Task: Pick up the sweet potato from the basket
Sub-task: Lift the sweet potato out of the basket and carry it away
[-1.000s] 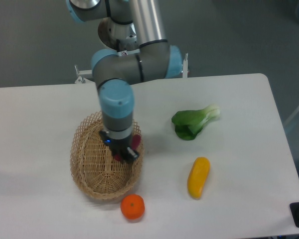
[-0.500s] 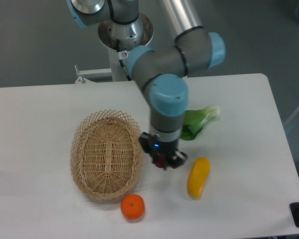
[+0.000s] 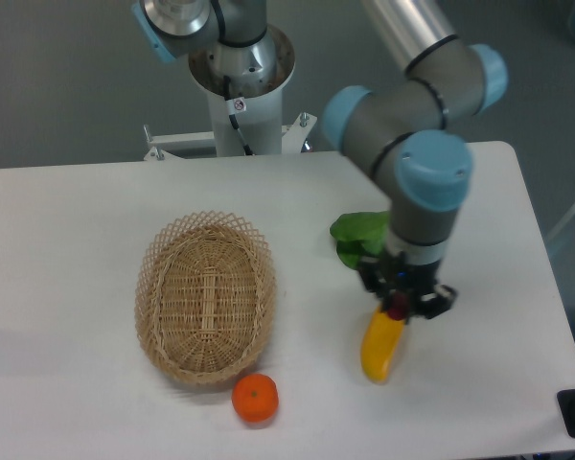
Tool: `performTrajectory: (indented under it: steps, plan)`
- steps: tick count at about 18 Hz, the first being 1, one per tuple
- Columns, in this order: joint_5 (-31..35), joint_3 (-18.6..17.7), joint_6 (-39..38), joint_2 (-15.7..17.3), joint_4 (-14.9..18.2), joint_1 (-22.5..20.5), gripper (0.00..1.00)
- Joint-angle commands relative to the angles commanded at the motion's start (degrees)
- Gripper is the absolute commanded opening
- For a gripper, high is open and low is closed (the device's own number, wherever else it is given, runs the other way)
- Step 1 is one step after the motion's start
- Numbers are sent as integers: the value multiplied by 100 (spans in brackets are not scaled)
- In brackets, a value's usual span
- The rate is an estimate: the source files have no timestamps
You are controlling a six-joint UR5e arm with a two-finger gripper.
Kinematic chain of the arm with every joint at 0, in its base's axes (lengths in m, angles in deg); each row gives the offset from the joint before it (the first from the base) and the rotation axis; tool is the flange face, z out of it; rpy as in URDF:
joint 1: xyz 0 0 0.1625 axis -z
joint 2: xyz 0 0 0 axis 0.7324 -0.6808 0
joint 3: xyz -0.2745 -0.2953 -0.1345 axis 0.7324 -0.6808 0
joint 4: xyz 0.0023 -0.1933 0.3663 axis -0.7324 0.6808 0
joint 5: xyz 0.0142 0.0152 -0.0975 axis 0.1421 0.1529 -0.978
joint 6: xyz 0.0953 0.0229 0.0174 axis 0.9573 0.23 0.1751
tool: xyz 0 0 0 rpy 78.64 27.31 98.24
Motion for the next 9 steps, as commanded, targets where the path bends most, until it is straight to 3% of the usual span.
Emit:
performTrajectory:
  steps: [4,9]
  plan:
    - [71,185,615,-167,114,-264,15]
    - [228,747,1257,-466,667,-449,15]
